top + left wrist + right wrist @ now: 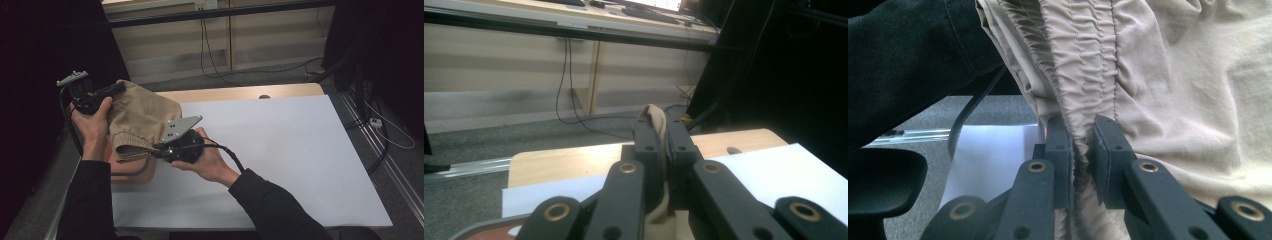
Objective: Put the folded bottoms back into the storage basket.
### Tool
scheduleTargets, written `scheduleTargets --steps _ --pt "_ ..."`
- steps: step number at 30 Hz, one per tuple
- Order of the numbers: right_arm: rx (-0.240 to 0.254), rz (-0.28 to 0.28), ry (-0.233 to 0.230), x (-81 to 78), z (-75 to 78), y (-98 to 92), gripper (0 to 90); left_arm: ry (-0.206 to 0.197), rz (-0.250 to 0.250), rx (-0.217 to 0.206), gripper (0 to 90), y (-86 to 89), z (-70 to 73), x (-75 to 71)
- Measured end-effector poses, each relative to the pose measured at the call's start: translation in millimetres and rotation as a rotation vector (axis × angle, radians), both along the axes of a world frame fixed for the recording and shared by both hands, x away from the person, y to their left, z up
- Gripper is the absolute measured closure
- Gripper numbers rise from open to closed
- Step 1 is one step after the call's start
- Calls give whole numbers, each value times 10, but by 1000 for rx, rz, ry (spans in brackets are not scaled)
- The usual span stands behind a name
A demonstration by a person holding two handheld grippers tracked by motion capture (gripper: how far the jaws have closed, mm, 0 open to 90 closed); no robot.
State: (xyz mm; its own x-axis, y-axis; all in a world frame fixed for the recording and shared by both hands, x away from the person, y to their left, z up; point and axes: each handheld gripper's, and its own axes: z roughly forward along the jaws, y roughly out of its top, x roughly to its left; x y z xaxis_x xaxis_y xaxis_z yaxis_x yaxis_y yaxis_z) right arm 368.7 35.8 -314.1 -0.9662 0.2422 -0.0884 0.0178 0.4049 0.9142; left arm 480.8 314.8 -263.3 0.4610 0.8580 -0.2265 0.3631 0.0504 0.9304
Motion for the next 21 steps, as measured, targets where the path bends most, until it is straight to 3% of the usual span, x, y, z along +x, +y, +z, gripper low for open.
scheduleTargets --steps 16,21 --pt "2 16 10 79 26 297 792 14 48 -12 871 236 -25 53" --pt "1 10 22 114 -4 375 792 33 68 -26 871 290 -103 96"
